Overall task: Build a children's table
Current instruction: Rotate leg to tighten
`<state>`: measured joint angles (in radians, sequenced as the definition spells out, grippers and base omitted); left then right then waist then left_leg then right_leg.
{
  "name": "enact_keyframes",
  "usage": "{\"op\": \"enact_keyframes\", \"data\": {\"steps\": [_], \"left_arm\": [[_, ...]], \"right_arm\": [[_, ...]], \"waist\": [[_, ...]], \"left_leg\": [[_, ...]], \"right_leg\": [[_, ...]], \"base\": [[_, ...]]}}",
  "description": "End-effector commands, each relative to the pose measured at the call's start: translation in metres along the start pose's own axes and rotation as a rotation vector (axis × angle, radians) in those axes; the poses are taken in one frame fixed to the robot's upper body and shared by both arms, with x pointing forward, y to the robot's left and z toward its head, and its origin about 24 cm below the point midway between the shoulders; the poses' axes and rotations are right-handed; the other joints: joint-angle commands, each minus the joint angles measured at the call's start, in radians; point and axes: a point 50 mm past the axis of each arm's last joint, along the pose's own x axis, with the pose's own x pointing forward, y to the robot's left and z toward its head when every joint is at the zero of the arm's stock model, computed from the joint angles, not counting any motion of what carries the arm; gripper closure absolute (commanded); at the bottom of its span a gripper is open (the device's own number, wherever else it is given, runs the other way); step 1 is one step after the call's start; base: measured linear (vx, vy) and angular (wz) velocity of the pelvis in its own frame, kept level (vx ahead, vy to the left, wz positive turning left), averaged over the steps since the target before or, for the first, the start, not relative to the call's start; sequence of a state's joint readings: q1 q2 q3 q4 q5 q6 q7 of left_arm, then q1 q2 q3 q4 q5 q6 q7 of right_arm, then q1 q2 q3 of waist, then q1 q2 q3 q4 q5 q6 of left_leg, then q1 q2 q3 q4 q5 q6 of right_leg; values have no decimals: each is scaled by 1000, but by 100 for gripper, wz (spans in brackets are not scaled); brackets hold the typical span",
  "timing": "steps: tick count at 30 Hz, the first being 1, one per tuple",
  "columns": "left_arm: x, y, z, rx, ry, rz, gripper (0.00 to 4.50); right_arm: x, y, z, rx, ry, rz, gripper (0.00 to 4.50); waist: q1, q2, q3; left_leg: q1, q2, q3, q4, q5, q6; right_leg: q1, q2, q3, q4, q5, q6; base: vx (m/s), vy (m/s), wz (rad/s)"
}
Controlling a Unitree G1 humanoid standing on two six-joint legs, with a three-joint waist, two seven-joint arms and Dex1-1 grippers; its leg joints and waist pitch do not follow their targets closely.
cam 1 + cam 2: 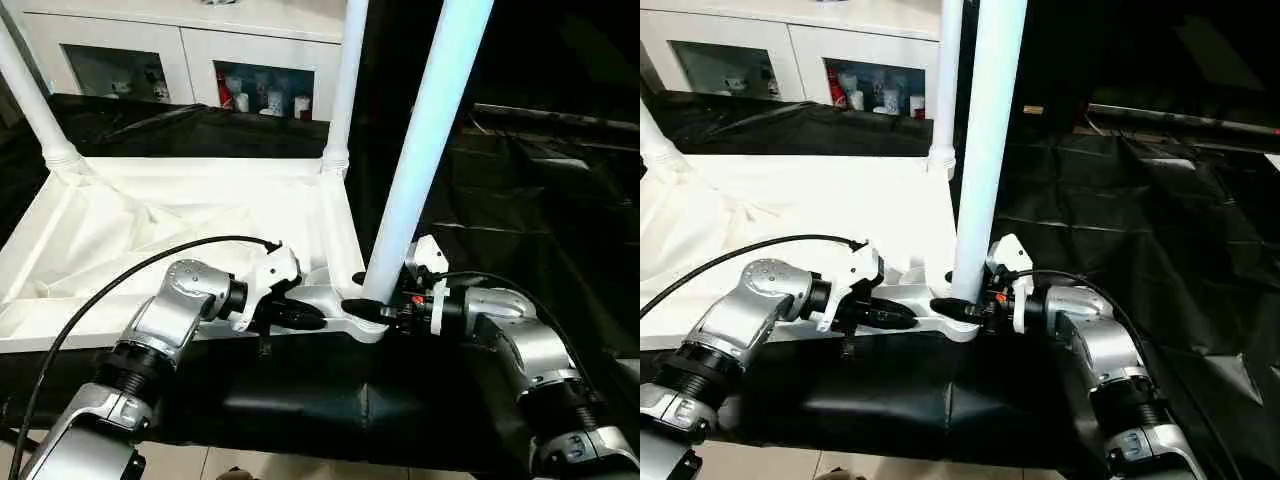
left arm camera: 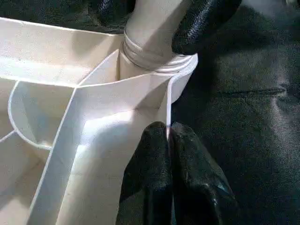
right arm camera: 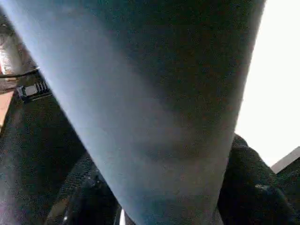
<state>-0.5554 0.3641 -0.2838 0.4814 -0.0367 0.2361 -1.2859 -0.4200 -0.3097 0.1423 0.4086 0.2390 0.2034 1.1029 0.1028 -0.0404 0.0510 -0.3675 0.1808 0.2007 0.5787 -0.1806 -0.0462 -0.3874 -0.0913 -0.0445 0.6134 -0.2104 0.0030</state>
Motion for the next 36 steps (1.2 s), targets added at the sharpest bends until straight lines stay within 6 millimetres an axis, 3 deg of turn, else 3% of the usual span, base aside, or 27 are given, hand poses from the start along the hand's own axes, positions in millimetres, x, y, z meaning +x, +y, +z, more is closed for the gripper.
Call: {"op": "enact_keyframes", "data": {"steps": [1,15,21,25,26,27,32,36], "left_arm": [[13,-8,-1,-8,-15,-82,450],[11,-7,-1,-5,-7,-83,450],[12,-5,0,-4,-9,-61,450],[19,5,3,-26,-26,70,450],[25,14,5,-37,-21,167,450],[26,15,5,-40,-19,184,450],[44,29,15,-85,-7,366,450],[59,34,26,-87,-7,457,450]], "right_arm": [[-1,2,-1,-1,21,26,211],[-14,0,-3,-17,53,31,224],[-11,0,-4,22,26,9,241],[-3,-12,-12,47,18,-205,244],[2,-21,-20,60,32,-378,246],[3,-22,-22,61,34,-411,246],[22,-28,-28,153,6,-661,253],[32,-34,-26,211,-6,-837,254]], "waist": [[-1,-1,-62],[7,1,-63],[7,4,-62],[2,5,-57],[-4,2,-55],[-6,2,-55],[-19,6,-55],[-20,10,-57]], "left_leg": [[18,54,-20,-63,-140,49],[18,54,-19,-59,-131,58],[19,55,-22,-63,-164,39],[19,52,-22,-66,-201,15],[23,52,-26,-71,-236,-21],[22,52,-27,-72,-250,-32],[26,50,-31,-76,-303,-43],[23,49,-31,-77,-294,-45]], "right_leg": [[39,-60,38,-57,-41,-262],[40,-59,38,-54,-15,-269],[38,-59,37,-58,-58,-265],[32,-61,39,-66,-112,-254],[30,-63,39,-72,-188,-238],[30,-64,39,-72,-209,-231],[26,-64,41,-85,-276,-195],[25,-62,41,-87,-249,-187]], "base": [[0,0,0],[0,0,0],[0,0,0],[0,0,0],[0,0,0],[0,0,0],[0,0,0],[0,0,0]]}}
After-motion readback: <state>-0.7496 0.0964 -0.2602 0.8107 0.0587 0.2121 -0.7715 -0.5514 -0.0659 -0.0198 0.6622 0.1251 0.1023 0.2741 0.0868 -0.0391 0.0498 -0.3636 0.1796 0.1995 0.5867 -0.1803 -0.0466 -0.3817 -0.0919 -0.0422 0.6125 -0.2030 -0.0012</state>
